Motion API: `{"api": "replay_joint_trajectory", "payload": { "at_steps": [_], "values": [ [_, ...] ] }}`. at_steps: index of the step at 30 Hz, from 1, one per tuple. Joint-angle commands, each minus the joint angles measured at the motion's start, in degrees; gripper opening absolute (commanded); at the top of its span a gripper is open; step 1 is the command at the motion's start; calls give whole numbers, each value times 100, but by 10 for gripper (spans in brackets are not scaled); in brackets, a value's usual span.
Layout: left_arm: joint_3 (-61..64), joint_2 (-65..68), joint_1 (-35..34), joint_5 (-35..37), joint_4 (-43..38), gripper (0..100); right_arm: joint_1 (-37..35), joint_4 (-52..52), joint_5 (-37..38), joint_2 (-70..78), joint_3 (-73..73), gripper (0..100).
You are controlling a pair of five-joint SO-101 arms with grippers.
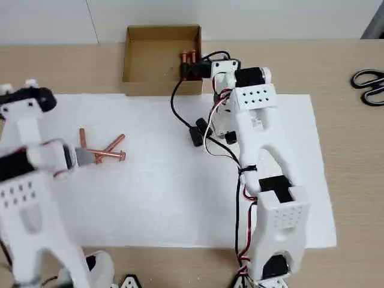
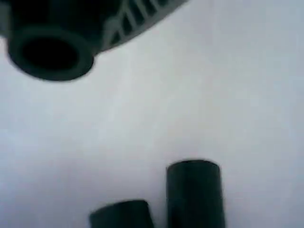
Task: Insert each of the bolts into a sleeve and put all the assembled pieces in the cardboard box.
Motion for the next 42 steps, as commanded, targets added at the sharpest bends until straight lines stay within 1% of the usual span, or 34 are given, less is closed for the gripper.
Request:
{"api": "replay_joint_trajectory", "payload": {
  "at_steps": [1, 4, 6, 10, 12, 14, 18, 26, 28, 30, 33, 36, 39, 42],
  "values": [
    [-769, 1064, 185, -35, -316, 302, 127, 31, 88, -426, 62, 4],
    [-1349, 1934, 202, -35, -536, 302, 171, 31, 88, -426, 149, 4],
    [-1789, 2505, 193, -35, -545, 302, 180, 31, 88, -418, 158, 4],
    [-2484, 3490, 158, -35, -378, 302, 180, 31, 88, -409, 158, 4],
    [-2703, 3859, 229, -88, -167, 301, 171, 31, 88, -400, 158, 4],
    [-2870, 4114, 343, -466, 35, 301, 163, 31, 88, -400, 158, 4],
    [-3055, 4281, 695, -1600, 343, 301, 145, 22, 88, -391, 158, 4],
    [-3257, 4193, 1134, -3965, 413, 301, 145, 22, 88, -391, 158, 4],
    [-3257, 4325, 1152, -4387, 413, 301, 145, 22, 79, -391, 158, 4],
    [-3257, 4466, 1143, -4695, 404, 299, 145, 22, 79, -391, 158, 4],
    [-3257, 4721, 1125, -4932, 97, 246, 145, 22, 70, -391, 158, 4],
    [-3257, 4993, 1152, -4949, -255, 203, 145, 22, 70, -391, 158, 4],
    [-3257, 5231, 1160, -4949, -448, 198, 145, 22, 70, -391, 158, 4],
    [-3257, 5442, 1160, -4949, -475, 196, 145, 22, 62, -391, 158, 4]
  ]
}}
